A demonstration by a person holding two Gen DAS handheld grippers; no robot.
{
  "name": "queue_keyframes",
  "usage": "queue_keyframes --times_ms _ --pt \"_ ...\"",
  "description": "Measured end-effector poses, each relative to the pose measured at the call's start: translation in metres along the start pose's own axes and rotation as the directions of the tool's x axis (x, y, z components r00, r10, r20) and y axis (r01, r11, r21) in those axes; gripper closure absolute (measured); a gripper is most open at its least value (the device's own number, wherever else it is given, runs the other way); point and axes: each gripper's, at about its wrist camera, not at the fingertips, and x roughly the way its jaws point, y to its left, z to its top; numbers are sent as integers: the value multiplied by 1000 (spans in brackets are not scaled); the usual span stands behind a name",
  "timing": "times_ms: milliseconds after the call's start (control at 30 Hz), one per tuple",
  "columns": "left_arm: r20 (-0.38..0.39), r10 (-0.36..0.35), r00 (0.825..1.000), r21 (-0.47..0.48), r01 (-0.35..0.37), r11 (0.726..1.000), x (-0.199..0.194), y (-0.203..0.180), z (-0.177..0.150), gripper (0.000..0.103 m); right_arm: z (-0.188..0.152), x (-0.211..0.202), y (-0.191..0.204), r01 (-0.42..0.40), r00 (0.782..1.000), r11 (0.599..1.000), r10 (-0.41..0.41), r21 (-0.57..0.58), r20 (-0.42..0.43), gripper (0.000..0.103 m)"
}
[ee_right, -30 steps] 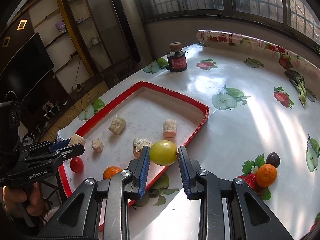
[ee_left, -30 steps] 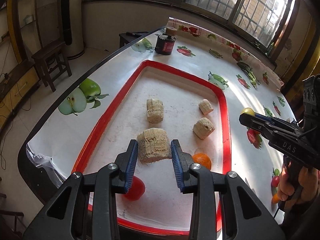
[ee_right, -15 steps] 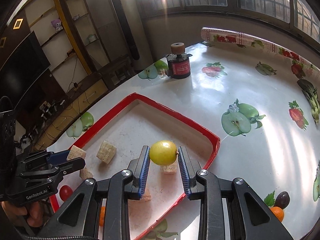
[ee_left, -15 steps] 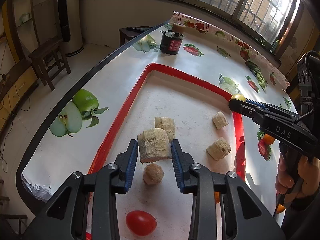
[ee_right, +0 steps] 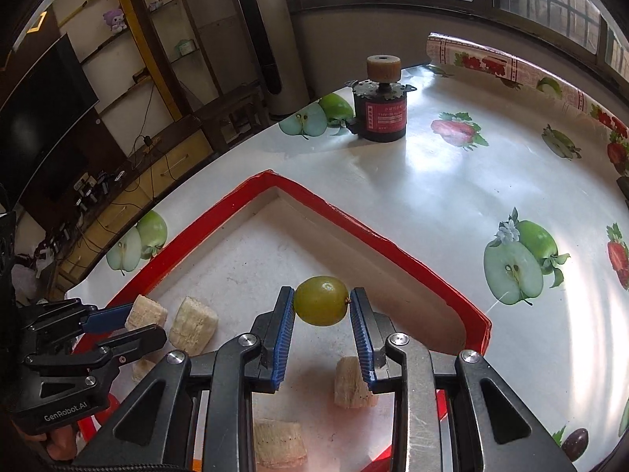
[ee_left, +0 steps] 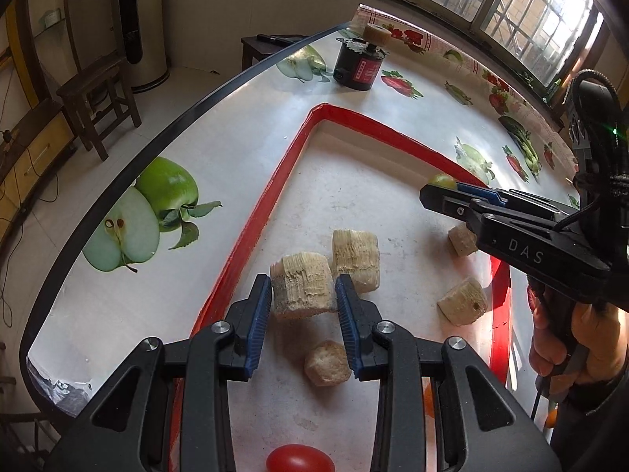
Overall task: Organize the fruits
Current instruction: 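Carry the cylinder into the tray with the left tool while the right carries the grape there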
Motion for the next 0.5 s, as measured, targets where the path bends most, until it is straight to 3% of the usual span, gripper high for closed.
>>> queue_keyframes --times_ms 400,467,500 --pt "-11 41 999 -3 -41 999 6 -2 -2 70 -2 21 7 43 998 998 -45 -46 -42 70" --pt "-9 36 999 -15 -36 999 3 -1 -2 58 -3 18 5 30 999 999 -31 -27 -38 62" --pt "-3 32 999 -17 -32 999 1 -2 -2 57 -3 15 4 26 999 999 -27 -21 -32 60"
